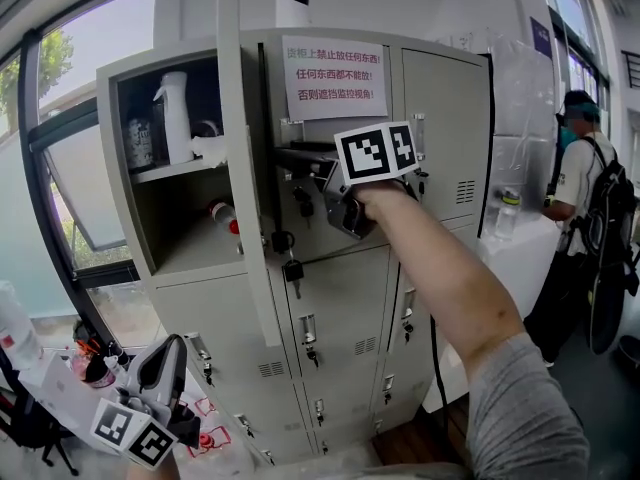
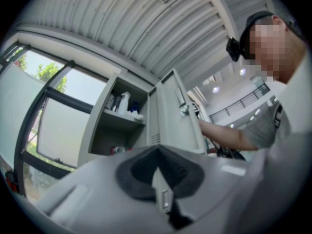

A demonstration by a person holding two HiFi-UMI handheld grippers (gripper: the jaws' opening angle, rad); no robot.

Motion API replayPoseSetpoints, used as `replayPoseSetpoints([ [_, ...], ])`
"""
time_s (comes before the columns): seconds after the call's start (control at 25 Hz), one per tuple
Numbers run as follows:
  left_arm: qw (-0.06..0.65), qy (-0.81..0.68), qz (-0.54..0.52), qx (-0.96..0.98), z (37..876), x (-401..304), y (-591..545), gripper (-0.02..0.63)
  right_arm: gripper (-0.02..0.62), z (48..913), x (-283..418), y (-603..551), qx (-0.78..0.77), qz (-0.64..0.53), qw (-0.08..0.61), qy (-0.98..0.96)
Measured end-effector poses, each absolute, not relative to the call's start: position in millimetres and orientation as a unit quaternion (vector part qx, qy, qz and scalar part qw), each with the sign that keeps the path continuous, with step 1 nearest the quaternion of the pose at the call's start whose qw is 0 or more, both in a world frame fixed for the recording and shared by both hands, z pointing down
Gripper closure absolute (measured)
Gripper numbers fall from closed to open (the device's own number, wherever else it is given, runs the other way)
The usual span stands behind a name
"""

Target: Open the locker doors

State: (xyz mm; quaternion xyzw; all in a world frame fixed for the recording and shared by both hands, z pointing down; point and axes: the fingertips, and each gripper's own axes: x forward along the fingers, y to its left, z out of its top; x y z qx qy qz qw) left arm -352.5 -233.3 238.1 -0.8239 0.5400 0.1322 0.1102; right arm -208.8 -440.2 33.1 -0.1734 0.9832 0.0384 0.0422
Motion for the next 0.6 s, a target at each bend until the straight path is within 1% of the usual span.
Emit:
replayPoseSetpoints([
  [0.6, 0.145, 0.555, 0.119, -0.810, 216.5, -278.3, -195.9, 0.606, 0.465, 31.2, -145.3, -372.8, -0.047, 0.019, 0.064, 0.997],
])
